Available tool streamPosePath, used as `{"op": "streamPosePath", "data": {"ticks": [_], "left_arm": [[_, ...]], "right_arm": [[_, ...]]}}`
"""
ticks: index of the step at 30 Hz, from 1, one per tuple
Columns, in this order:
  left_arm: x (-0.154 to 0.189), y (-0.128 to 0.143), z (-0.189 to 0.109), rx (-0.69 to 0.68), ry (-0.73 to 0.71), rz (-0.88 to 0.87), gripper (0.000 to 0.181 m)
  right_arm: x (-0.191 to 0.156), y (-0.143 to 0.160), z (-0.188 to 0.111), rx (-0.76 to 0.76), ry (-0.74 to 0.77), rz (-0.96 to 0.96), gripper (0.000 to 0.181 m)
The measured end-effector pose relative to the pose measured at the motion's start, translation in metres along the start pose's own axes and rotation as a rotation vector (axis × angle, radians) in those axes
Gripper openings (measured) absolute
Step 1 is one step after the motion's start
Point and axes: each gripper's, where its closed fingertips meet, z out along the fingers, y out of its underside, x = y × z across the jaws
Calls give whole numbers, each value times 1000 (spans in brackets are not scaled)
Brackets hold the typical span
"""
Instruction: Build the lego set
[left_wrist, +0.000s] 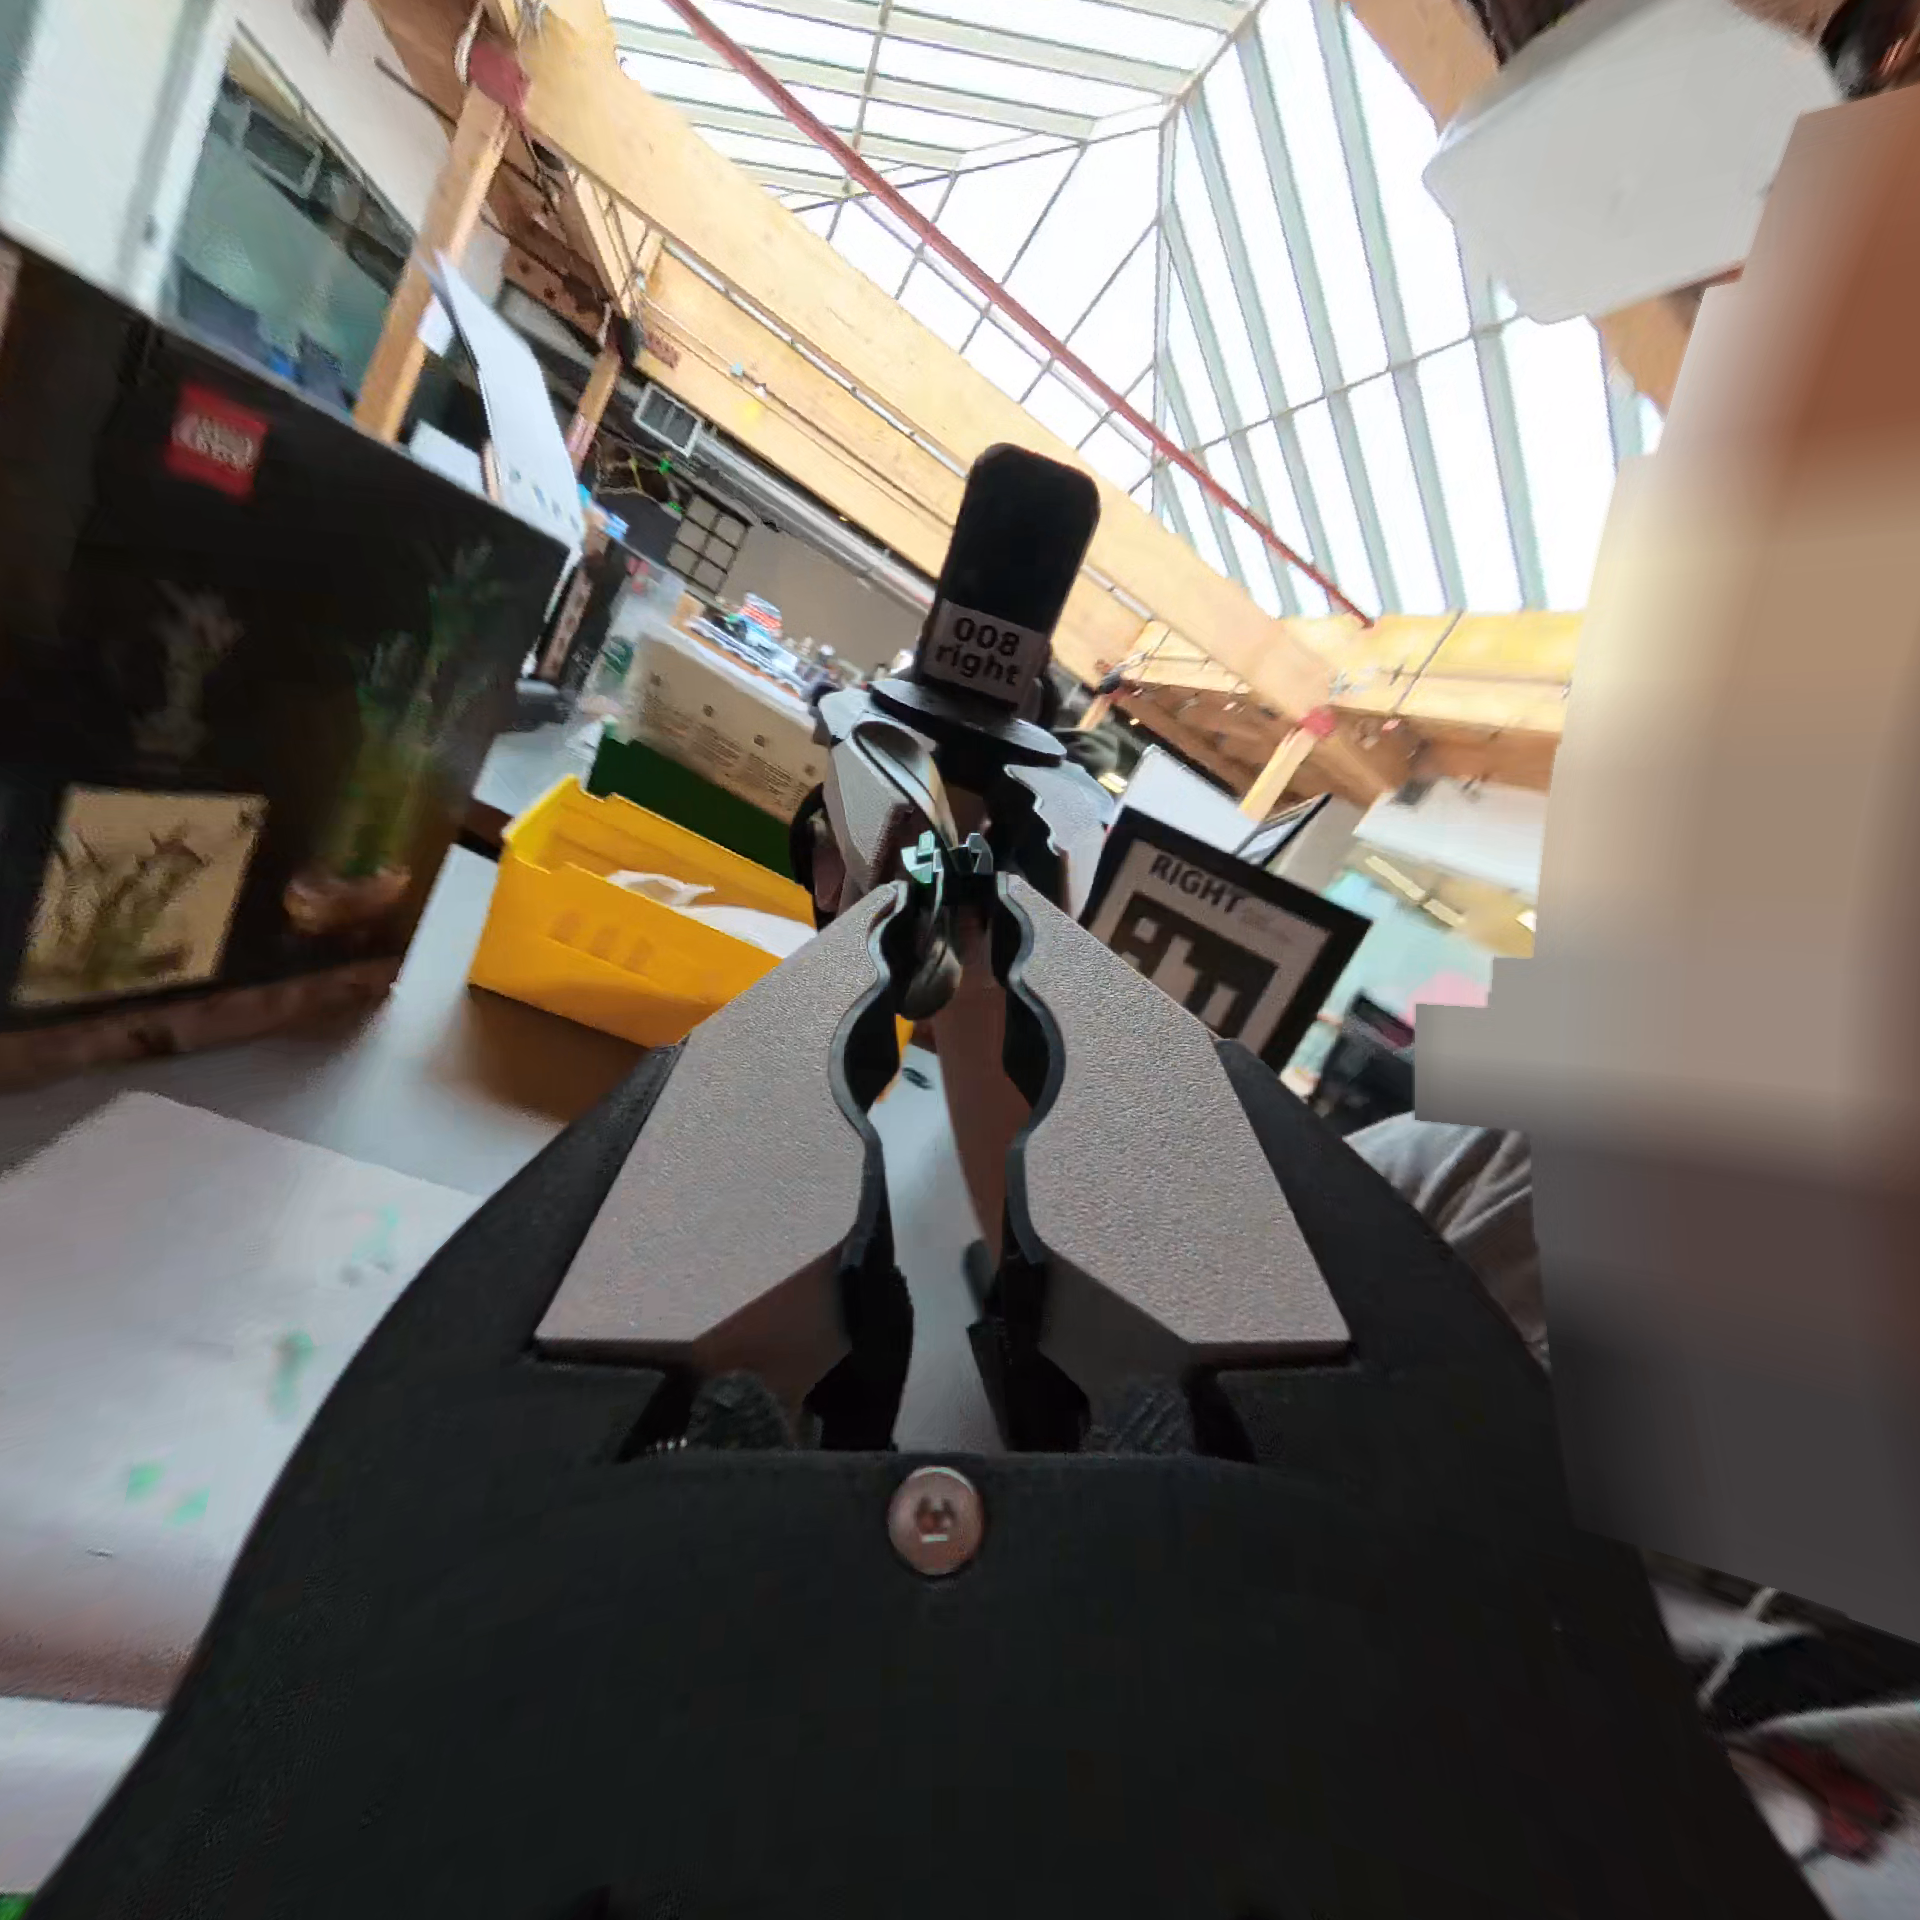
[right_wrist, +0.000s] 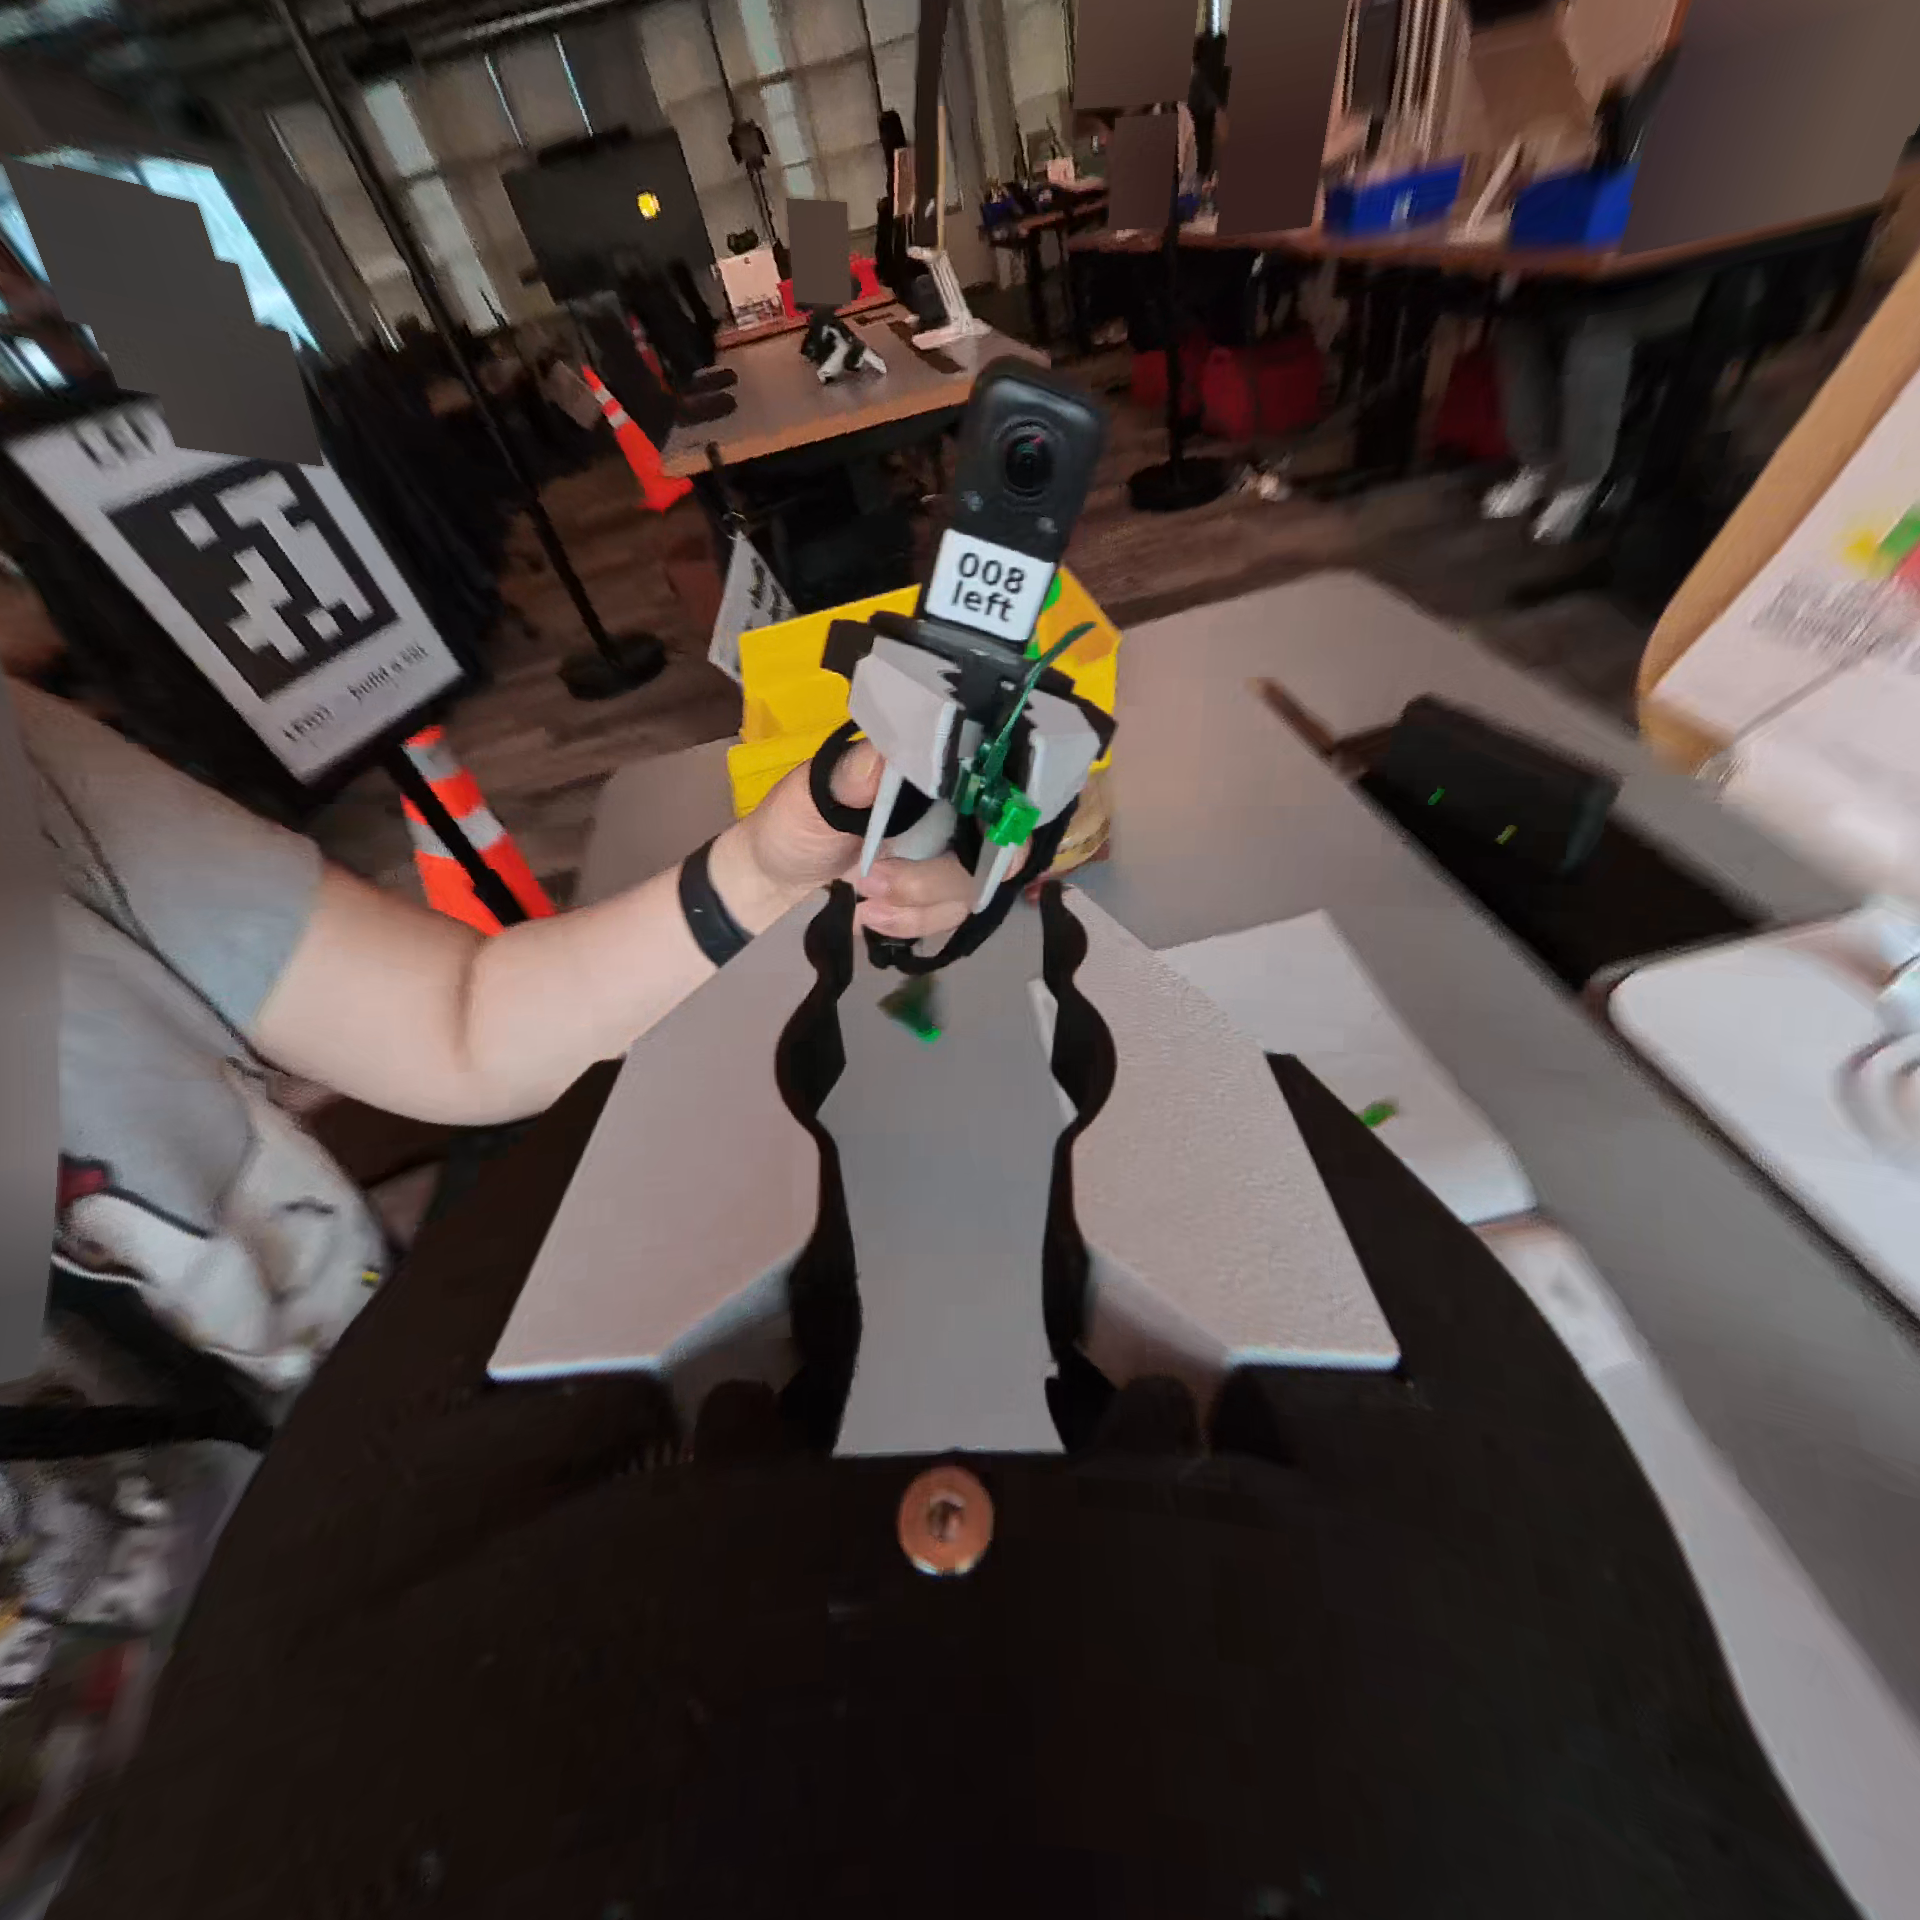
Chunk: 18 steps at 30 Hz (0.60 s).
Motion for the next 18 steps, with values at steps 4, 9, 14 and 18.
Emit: {"op": "streamPosePath", "data": {"ticks": [4, 9, 14, 18], "left_arm": [[37, -2, 9, -49, -30, 402, 12], [81, 12, 20, -132, 13, 771, 12], [95, 32, 26, -276, -30, 1057, 11], [101, 42, 28, -321, -29, 1179, 12]], "right_arm": [[-22, -18, -12, 56, 90, -363, 36], [-58, -9, -13, -17, -24, -441, 38], [-91, -14, -10, 7, -101, -560, 34], [-103, -11, -10, -27, -60, -700, 24]]}}
